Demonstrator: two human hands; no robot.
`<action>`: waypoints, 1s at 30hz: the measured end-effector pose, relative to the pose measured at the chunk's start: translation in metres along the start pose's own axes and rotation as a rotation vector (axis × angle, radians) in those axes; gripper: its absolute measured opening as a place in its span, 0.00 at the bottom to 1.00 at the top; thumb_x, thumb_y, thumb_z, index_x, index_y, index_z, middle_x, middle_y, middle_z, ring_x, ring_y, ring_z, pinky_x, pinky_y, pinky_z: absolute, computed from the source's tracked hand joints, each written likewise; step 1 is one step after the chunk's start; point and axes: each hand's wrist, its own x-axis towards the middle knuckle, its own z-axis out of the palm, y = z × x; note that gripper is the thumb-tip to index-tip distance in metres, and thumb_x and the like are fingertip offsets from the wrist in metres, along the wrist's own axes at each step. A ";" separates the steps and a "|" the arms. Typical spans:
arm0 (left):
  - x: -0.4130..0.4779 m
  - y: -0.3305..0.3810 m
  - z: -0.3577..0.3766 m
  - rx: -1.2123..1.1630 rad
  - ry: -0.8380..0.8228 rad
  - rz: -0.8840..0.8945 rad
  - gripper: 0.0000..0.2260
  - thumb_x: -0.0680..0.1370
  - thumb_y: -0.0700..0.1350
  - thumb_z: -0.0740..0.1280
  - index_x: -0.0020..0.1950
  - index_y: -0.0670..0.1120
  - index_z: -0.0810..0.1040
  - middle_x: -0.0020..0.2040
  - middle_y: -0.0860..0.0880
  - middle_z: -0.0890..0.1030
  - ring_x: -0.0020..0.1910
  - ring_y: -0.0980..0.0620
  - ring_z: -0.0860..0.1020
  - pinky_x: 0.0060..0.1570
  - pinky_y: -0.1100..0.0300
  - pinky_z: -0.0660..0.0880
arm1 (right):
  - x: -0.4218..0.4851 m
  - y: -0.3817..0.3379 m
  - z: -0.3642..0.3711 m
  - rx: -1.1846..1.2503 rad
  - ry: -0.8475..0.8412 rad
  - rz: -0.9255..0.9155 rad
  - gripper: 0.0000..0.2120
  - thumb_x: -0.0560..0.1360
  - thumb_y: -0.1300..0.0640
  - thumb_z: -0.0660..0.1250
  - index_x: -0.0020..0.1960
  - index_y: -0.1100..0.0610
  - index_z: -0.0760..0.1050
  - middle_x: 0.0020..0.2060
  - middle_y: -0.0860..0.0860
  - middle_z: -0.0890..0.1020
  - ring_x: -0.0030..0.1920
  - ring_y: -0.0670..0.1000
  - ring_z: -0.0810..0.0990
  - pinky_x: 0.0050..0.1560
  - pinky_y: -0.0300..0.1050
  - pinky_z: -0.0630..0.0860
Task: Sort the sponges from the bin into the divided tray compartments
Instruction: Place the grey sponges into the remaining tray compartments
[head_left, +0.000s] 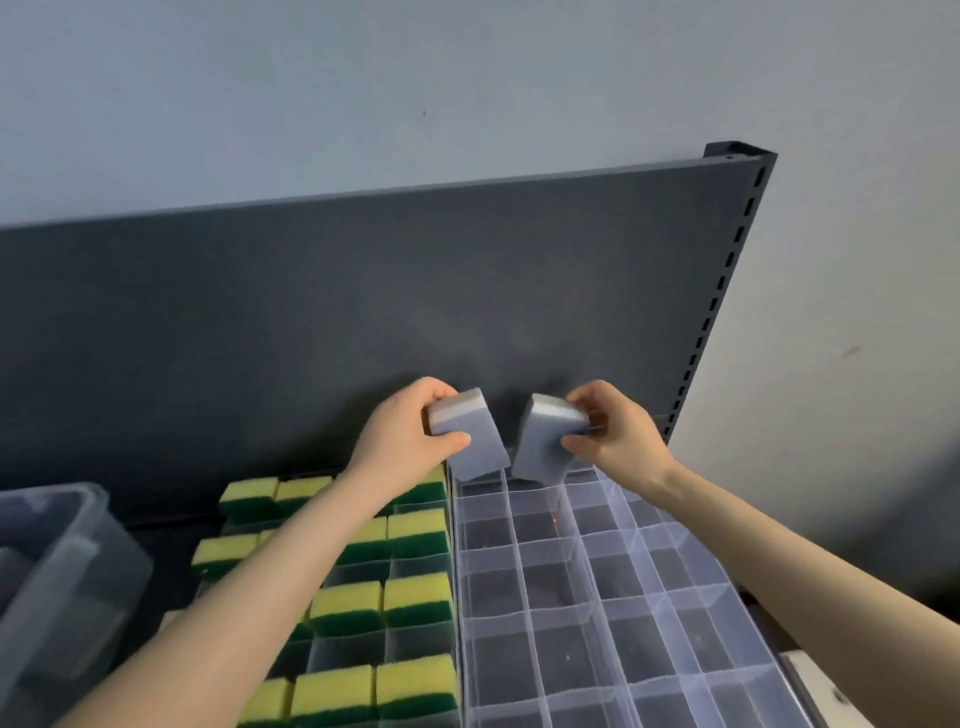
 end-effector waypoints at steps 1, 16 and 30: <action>0.000 -0.001 0.004 0.030 -0.005 0.002 0.17 0.70 0.46 0.75 0.55 0.53 0.74 0.49 0.56 0.78 0.47 0.56 0.77 0.45 0.58 0.77 | 0.002 0.003 0.002 0.003 -0.007 -0.008 0.16 0.67 0.67 0.70 0.50 0.53 0.72 0.41 0.47 0.79 0.40 0.48 0.78 0.41 0.38 0.74; 0.003 -0.011 0.025 0.275 -0.098 -0.010 0.16 0.72 0.45 0.72 0.58 0.52 0.72 0.52 0.53 0.77 0.47 0.53 0.76 0.44 0.59 0.74 | 0.017 0.021 0.013 -0.124 -0.089 -0.055 0.17 0.68 0.66 0.70 0.53 0.55 0.71 0.45 0.49 0.79 0.45 0.54 0.78 0.48 0.47 0.76; 0.011 -0.008 0.037 0.464 -0.214 0.034 0.20 0.72 0.46 0.73 0.63 0.52 0.76 0.58 0.51 0.79 0.53 0.49 0.77 0.49 0.58 0.75 | 0.019 0.016 0.024 -0.420 -0.209 -0.102 0.17 0.68 0.64 0.67 0.56 0.54 0.71 0.43 0.47 0.76 0.45 0.55 0.76 0.48 0.48 0.75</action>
